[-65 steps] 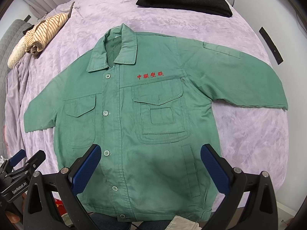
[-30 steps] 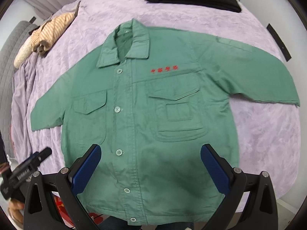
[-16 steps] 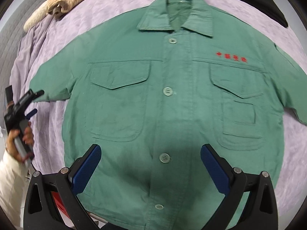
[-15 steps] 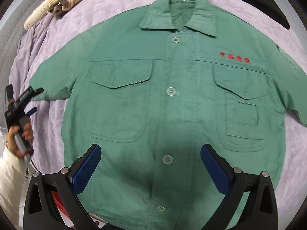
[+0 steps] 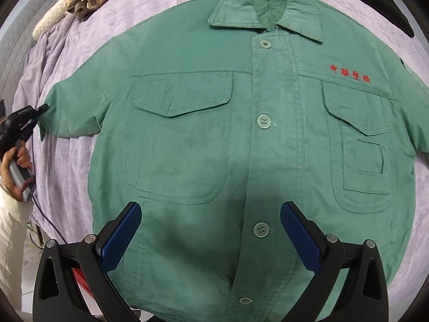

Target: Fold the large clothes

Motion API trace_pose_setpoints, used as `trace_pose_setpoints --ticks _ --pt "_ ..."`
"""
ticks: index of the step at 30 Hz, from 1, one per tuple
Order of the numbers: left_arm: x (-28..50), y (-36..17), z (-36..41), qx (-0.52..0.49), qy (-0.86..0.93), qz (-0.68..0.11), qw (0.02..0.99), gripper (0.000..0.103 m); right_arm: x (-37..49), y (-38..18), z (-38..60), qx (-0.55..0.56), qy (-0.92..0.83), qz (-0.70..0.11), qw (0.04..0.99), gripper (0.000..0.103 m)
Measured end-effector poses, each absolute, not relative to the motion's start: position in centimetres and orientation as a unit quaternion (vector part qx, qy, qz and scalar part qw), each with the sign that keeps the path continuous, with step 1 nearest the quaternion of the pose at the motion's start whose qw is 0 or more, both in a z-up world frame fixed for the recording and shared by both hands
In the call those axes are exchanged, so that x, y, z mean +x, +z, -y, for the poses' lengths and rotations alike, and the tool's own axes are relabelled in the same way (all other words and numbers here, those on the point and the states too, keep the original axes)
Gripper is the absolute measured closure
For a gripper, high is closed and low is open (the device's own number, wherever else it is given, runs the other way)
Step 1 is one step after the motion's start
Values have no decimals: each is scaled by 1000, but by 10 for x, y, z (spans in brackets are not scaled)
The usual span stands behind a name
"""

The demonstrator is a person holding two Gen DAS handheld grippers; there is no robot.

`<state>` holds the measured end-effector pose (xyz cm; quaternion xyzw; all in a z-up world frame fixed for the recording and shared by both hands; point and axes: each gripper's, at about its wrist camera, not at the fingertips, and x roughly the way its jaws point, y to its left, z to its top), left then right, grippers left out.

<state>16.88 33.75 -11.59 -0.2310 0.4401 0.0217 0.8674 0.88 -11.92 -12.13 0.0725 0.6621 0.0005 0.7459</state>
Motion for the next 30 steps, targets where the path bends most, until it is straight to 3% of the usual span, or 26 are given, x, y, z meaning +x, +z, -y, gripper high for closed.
trace_pose_setpoints --ticks 9,14,18,19,20,22,25,30 --pt "156 -22 -60 -94 -267 -396 873 96 -10 -90 189 128 -40 -612 780 0" --pt "125 -66 73 19 -299 -440 846 96 -33 -87 253 169 -94 -591 783 0" --pt "106 -121 110 88 -272 -487 825 93 -51 -103 296 199 -131 -596 767 0" --pt "98 -132 107 91 -271 -494 821 84 -55 -107 306 204 -137 -598 763 0" --pt "96 -136 108 99 -266 -500 818 47 -58 -109 312 208 -142 -599 760 0" --pt "88 -136 104 116 -251 -493 825 1 -62 -112 320 209 -149 -599 758 0" --pt "69 -121 95 158 -236 -469 836 1 -59 -110 325 204 -153 -596 762 0" --pt "67 -99 22 142 -180 -456 860 1 -25 -88 304 160 -122 -569 798 0"
